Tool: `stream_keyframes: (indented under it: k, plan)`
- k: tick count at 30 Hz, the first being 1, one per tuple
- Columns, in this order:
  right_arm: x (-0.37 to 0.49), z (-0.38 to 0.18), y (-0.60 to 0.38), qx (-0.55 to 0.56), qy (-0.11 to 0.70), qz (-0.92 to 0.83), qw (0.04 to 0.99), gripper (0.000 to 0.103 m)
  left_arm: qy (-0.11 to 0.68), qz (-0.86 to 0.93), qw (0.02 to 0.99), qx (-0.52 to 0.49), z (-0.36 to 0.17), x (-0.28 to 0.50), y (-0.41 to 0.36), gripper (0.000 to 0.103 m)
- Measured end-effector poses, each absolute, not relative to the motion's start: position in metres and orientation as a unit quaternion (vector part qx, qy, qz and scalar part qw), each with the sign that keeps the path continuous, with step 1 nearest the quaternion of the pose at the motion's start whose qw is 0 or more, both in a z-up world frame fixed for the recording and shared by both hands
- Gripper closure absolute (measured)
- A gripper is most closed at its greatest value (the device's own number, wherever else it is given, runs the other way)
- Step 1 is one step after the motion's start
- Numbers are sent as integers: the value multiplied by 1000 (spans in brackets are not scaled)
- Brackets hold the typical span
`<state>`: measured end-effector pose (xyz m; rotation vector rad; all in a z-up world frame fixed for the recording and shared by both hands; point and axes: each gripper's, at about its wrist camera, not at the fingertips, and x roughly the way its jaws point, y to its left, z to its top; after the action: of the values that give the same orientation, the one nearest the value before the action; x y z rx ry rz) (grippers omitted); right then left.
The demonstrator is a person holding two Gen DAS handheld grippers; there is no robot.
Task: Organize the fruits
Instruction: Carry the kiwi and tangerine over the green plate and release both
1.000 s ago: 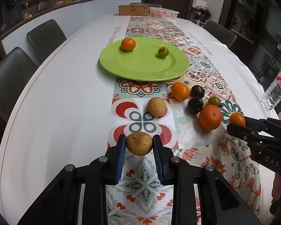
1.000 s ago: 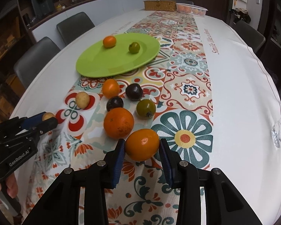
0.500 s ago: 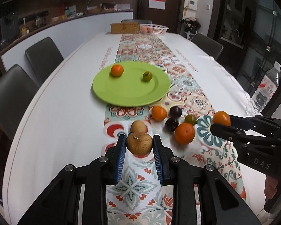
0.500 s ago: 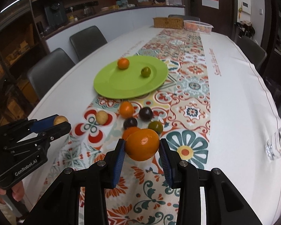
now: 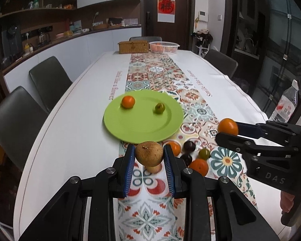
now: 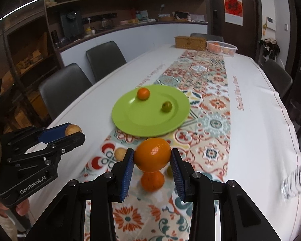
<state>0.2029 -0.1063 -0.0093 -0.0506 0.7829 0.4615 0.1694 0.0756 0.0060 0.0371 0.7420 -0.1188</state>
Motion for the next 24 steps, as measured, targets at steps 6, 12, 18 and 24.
stream_keyframes:
  k: [6, 12, 18, 24]
  plan:
    - [220, -5, -95, -27, 371, 238, 897, 65, 354, -68, 932, 27, 11, 185, 74, 74]
    - [241, -2, -86, -31, 372, 239, 897, 65, 356, -75, 931, 29, 10, 206, 78, 74]
    - [263, -1, -78, -40, 366, 238, 899, 65, 362, -77, 929, 26, 4, 230, 87, 74]
    - [286, -10, -69, -49, 375, 237, 895, 65, 369, -81, 926, 23, -6, 256, 92, 74]
